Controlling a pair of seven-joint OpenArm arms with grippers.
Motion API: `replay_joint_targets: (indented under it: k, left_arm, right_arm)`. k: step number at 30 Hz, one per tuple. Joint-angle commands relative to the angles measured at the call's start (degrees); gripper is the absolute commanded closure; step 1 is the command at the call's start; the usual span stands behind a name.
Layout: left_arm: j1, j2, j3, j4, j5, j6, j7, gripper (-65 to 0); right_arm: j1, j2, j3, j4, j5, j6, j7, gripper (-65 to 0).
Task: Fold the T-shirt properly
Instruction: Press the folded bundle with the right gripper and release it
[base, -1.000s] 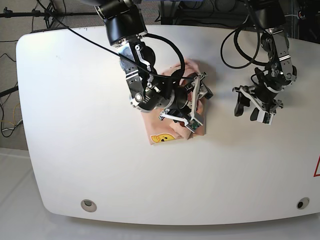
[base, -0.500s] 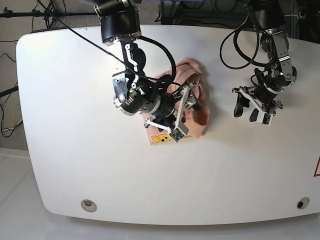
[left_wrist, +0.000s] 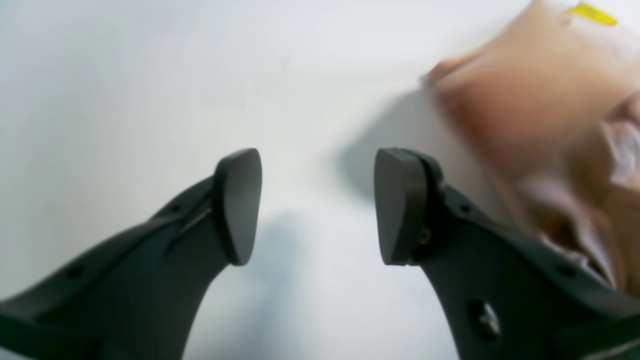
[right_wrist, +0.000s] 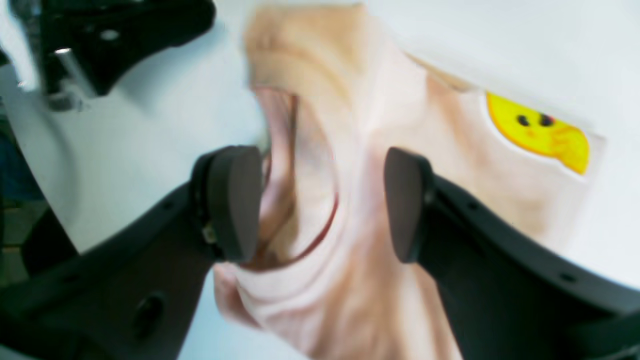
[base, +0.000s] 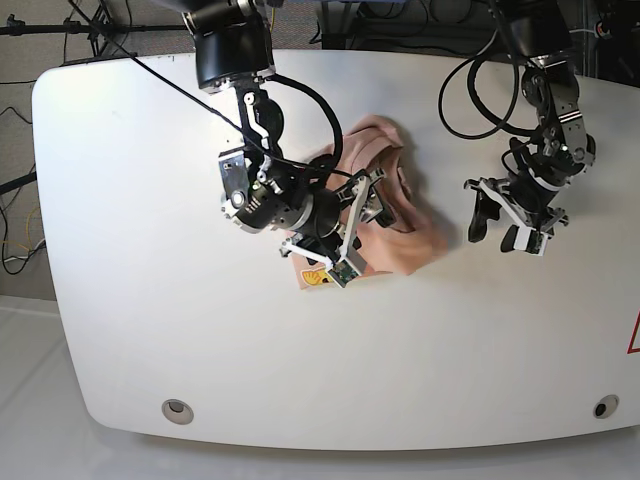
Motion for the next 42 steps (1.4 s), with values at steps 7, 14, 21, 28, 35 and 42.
replay_joint_targets:
  k: [7,14,21,28,35,42]
  left_arm:
    - [0.71,0.30,1.18,1.85,-0.78,-0.13,-1.30,-33.0]
    - [1.50,0.30,1.18,2.47,-0.78,-0.13,-1.30,-33.0]
    - [2.56,0.30,1.09,5.63,-0.78,0.14,-1.30,-33.0]
    - [3.70,0.38,0.91,10.55,-0.78,0.22,-1.30,-33.0]
    - [5.19,0.38,0.91,14.34,-0.78,0.22,-1.30,-33.0]
    - [5.46,0.38,0.91,14.77,-0.78,0.22,-1.30,-33.0]
  right_arm:
    - [4.00,-2.09,-0.25,-8.30,0.77,0.02,6.73,-36.0]
    - [4.87,-2.27,-0.25,-8.30,0.77,0.02,7.17,-36.0]
    - [4.61,1.08,0.01,-4.17,0.59,-0.16,7.17,-36.0]
    - [4.61,4.42,0.10,-3.03,0.86,-4.55,7.17,-36.0]
    - [4.61,7.23,0.10,-3.03,0.77,-7.45,7.17,-36.0]
    - [4.61,9.34,0.10,-3.03,0.86,-8.69,7.26,-36.0]
